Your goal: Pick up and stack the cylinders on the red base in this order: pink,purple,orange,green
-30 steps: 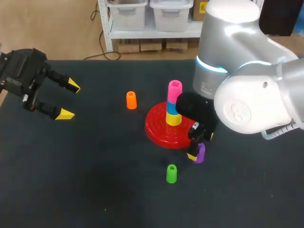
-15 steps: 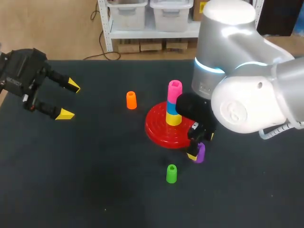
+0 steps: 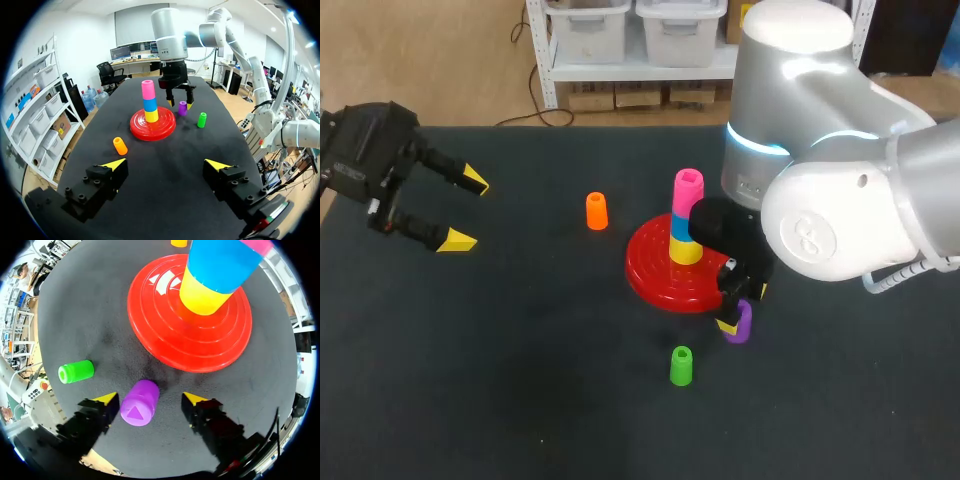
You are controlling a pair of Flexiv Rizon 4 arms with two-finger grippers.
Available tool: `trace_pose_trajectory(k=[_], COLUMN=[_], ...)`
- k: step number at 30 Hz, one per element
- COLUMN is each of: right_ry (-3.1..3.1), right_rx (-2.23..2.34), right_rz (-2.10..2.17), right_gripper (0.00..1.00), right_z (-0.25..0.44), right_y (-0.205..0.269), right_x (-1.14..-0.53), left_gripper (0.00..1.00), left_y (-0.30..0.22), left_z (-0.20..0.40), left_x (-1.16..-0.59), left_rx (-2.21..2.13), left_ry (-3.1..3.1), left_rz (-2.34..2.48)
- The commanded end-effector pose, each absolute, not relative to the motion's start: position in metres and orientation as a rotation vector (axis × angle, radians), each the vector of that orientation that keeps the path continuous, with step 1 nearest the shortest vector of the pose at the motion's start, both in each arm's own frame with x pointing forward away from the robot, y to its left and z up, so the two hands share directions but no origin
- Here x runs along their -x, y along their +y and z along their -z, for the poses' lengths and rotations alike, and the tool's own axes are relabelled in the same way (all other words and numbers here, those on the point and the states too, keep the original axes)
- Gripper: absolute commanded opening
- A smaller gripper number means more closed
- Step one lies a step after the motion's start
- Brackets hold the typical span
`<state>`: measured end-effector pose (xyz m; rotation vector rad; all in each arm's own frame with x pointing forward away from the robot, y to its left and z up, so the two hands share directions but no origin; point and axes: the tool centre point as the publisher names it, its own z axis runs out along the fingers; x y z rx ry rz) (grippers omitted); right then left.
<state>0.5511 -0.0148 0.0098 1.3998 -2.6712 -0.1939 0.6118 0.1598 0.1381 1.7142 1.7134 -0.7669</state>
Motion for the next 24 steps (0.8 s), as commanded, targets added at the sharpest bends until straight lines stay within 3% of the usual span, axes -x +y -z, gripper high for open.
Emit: trace_pose_trajectory(k=[1,16,24], right_ry=[-2.667,-2.662,-2.722], right_rx=[-1.397,-1.394,-1.452], right_rz=[0.197,0.204,0.141], right_gripper=[0.0,0.0,0.0], right_z=[-0.008,-0.007,-0.056], right_y=[-0.014,-0.013,-0.016], right_x=[-0.551,-0.551,-0.567], left_gripper=[1.0,1.0,1.0], left_y=[0.161,0.161,0.161], left_z=[-0.137,-0.137,-0.137], left_x=[-0.611,-0.611,-0.611], left_rx=[-1.712,-1.712,-1.712], left_ry=[1.708,1.708,1.708], left_rz=[0.764,0.764,0.764])
